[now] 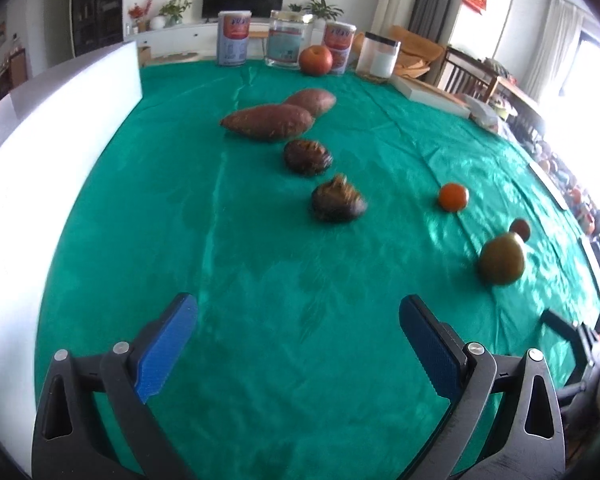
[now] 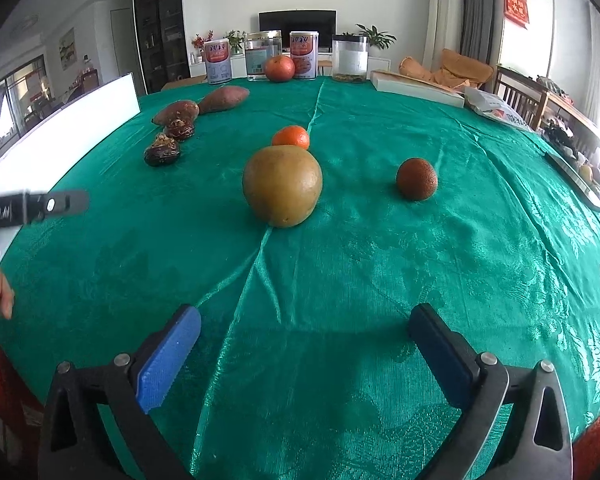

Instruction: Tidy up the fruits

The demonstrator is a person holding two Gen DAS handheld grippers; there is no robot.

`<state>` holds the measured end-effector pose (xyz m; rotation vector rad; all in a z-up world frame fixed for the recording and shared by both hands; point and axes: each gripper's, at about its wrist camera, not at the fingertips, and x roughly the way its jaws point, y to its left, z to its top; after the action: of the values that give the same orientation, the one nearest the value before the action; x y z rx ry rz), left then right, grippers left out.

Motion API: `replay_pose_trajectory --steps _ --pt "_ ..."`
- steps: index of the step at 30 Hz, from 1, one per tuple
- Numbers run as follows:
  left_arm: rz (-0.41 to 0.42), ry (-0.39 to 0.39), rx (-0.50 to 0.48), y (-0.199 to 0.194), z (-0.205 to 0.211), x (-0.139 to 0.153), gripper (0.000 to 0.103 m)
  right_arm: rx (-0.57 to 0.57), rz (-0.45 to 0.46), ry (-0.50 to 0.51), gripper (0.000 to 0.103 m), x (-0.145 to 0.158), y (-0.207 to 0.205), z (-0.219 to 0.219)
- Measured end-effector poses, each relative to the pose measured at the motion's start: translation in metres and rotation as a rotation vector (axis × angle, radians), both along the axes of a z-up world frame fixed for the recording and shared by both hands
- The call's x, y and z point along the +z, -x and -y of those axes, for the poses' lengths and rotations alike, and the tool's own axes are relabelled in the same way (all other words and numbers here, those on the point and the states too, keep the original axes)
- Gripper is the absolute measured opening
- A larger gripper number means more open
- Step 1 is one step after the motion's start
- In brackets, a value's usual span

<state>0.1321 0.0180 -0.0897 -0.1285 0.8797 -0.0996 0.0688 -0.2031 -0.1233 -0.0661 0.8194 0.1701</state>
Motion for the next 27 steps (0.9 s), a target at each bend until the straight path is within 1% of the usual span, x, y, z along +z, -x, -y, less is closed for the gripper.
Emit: replay_pose_trajectory --steps 1,2,3,5,7,10,11,12,13,14,15,16,19,23,27 --pt "0.007 -0.006 -0.021 -0.015 0.008 0.004 0.101 0.0 -0.001 0.0 0.103 0.0 0.0 0.0" --pt "0.005 -0.03 -0.037 -0.029 0.015 0.005 0.101 0.0 -0.002 0.0 0.103 0.0 0.0 0.0" --pt "0.002 -0.06 -0.042 -0.043 0.022 0.004 0.101 0.0 -0.003 0.001 0.103 0.0 -0.001 0.0" --pt "-0.01 -0.092 -0.051 -0.066 0.033 -0.001 0.1 0.001 -0.004 0.001 0.103 0.0 -0.001 0.0" --pt "-0.021 -0.097 -0.043 -0.078 0.039 -0.007 0.1 0.003 -0.004 0.001 0.103 0.0 -0.001 0.0" --pt "-0.02 -0.096 -0.02 -0.084 0.04 -0.014 0.099 0.006 -0.006 0.001 0.103 0.0 -0.002 0.001" --pt "-0.022 -0.102 -0.015 -0.084 0.039 -0.017 0.09 0.006 -0.007 0.002 0.103 0.0 -0.002 0.001" --pt "-0.032 -0.11 -0.012 -0.084 0.038 -0.02 0.071 0.006 -0.007 0.002 0.103 0.0 -0.001 0.001" --pt "-0.05 -0.114 -0.019 -0.084 0.036 -0.024 0.062 0.006 -0.007 0.002 0.103 0.0 -0.002 0.001" --pt "-0.014 -0.135 -0.023 -0.08 0.036 -0.022 0.051 0.006 -0.007 0.001 0.103 0.0 -0.002 0.001" --pt "-0.007 -0.151 -0.03 -0.078 0.034 -0.023 0.045 0.005 -0.007 0.001 0.103 0.0 -0.002 0.001" --pt "-0.004 -0.154 -0.039 -0.074 0.032 -0.022 0.045 0.006 -0.006 0.002 0.103 0.0 -0.002 0.001" --pt "-0.005 -0.127 -0.055 -0.055 0.02 -0.017 0.045 0.006 -0.005 0.002 0.103 -0.001 -0.002 0.001" --pt "-0.016 -0.147 -0.078 -0.014 0.001 -0.012 0.045 0.006 -0.001 0.001 0.103 -0.001 -0.002 0.001" --pt "-0.046 -0.137 -0.054 0.016 -0.019 -0.017 0.046 0.002 0.006 0.0 0.103 -0.001 -0.002 0.001"
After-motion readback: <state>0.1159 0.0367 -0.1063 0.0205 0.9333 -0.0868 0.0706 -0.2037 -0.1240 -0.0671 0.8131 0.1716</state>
